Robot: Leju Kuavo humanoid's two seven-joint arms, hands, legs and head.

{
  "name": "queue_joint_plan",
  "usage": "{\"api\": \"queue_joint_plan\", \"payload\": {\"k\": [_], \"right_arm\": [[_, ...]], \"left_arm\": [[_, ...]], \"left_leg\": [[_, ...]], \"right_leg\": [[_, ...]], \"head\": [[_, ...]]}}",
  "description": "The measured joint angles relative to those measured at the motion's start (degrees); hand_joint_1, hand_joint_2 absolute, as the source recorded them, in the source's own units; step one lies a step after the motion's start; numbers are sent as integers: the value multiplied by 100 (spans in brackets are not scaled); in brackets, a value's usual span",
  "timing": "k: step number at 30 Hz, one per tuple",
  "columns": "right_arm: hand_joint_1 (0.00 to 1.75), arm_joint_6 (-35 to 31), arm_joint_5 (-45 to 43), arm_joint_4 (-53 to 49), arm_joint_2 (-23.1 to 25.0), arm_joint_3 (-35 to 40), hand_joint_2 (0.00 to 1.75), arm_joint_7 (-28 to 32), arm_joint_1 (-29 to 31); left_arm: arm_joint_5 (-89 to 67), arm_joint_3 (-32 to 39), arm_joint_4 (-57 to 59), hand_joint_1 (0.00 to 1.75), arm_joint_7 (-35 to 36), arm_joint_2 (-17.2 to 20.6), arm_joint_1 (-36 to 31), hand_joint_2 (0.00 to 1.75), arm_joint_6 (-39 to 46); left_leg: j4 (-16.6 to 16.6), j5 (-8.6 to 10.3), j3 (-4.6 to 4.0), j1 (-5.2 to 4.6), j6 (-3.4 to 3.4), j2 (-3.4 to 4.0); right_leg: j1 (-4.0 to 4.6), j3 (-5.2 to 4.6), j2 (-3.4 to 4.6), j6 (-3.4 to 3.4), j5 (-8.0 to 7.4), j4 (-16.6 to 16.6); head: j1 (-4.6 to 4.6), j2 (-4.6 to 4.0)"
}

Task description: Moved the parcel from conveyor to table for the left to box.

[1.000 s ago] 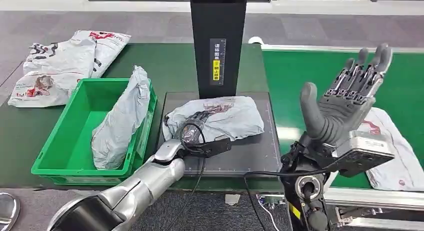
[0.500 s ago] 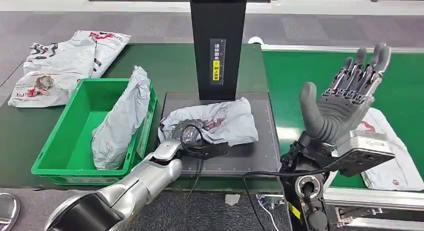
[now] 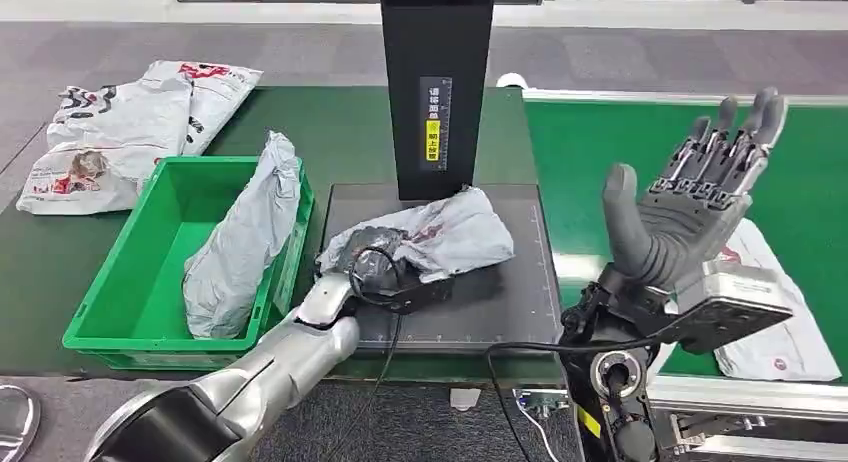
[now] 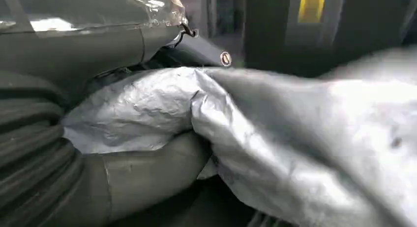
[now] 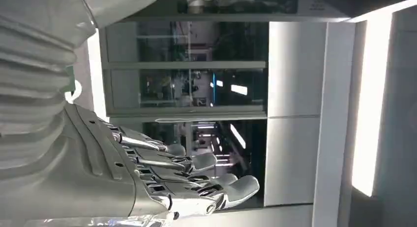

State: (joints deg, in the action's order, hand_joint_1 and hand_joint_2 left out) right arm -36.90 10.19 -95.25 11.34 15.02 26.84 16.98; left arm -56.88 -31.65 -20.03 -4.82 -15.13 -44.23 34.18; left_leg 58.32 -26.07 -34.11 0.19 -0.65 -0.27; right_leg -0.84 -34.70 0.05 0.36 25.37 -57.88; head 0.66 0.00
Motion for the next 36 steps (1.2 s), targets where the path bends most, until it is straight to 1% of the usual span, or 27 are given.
{"api": "queue_joint_plan", "payload": {"k": [1, 2, 5, 9, 12, 14, 16, 20, 22, 25, 29, 32, 36], "right_arm": [[0, -20, 9, 0, 0, 0, 175, 11, -19], [0, -35, 9, 0, -2, 0, 175, 22, -38], [0, -46, 9, -2, -2, 0, 175, 55, -87], [0, -48, 9, -2, -2, 0, 175, 76, -99], [0, -76, 20, -2, -2, 0, 175, 76, -108], [0, -109, 35, -2, -4, 0, 175, 79, -143], [0, -118, 39, -2, -22, 0, 175, 87, -194], [0, -179, 44, -64, -57, -46, 175, 114, -342], [0, -216, 61, -127, -70, -85, 175, 131, -434], [0, -258, 129, -290, -92, -98, 175, 153, -580], [0, -299, 199, -494, -114, -199, 175, 118, -822], [0, -308, 230, -599, -133, -251, 175, 94, -924], [0, -308, 284, -678, -146, -289, 175, 26, -1007]], "left_arm": [[100, 86, -203, 175, -240, 0, 0, 175, 216], [112, 171, -439, 175, -309, 4, 0, 175, 252], [-19, 344, -1191, 175, -173, 33, 21, 175, 27], [-65, 495, -1663, 175, -182, 66, 104, 175, 29], [128, 562, -1954, 175, -608, 90, 196, 175, 407], [145, 654, -2599, 175, -665, 138, 397, 175, 455], [145, 718, -3178, 175, -615, 206, 457, 175, 416], [68, 886, -4665, 175, -563, 459, 861, 175, 471], [-155, 991, -5132, 175, -488, 562, 947, 175, 517], [-866, 1272, -5637, 175, -164, 701, 1117, 175, 536], [-1813, 1707, -5896, 175, 283, 935, 1285, 175, 569], [-2083, 2062, -5982, 175, 415, 1076, 1421, 175, 569], [-2605, 2440, -6089, 175, 758, 1224, 1707, 175, 569]], "left_leg": [[0, 0, -2, 0, 0, -1], [0, 0, -2, 0, 0, -1], [0, -3, -3, -1, 1, 0], [0, -3, -3, 0, 1, 1], [-1, -2, -3, 1, 1, 1], [-1, -2, -3, 1, 1, 1], [-1, -3, -5, 2, 1, 1], [-1, -7, -5, 3, -3, 8], [-2, -7, -6, 3, -3, 0], [-3, -8, -5, 3, -3, 4], [-4, -8, -4, 3, -3, 4], [-4, -7, -2, 4, -3, 9], [-4, -7, -1, 4, -4, 10]], "right_leg": [[0, 0, -2, 0, 0, 0], [0, 0, -2, 0, 0, 0], [-1, 0, 2, 0, 1, 0], [0, -1, 1, 0, 1, 0], [1, -1, 1, 0, 1, 0], [2, -2, 4, 0, 1, 0], [2, -3, 2, 0, 2, 0], [3, -7, 10, 0, 5, 0], [3, -6, 0, -3, 8, 0], [3, -6, 5, -3, 9, 0], [3, -6, 5, -3, 9, 0], [4, -6, 7, -3, 9, 0], [3, -5, 9, -4, 9, 0]], "head": [[0, 2], [-2, 0], [0, 2], [0, 2], [0, 2], [-2, 0], [0, 2], [0, 0], [0, 0], [0, 0], [-2, 0], [0, 0], [0, 0]]}}
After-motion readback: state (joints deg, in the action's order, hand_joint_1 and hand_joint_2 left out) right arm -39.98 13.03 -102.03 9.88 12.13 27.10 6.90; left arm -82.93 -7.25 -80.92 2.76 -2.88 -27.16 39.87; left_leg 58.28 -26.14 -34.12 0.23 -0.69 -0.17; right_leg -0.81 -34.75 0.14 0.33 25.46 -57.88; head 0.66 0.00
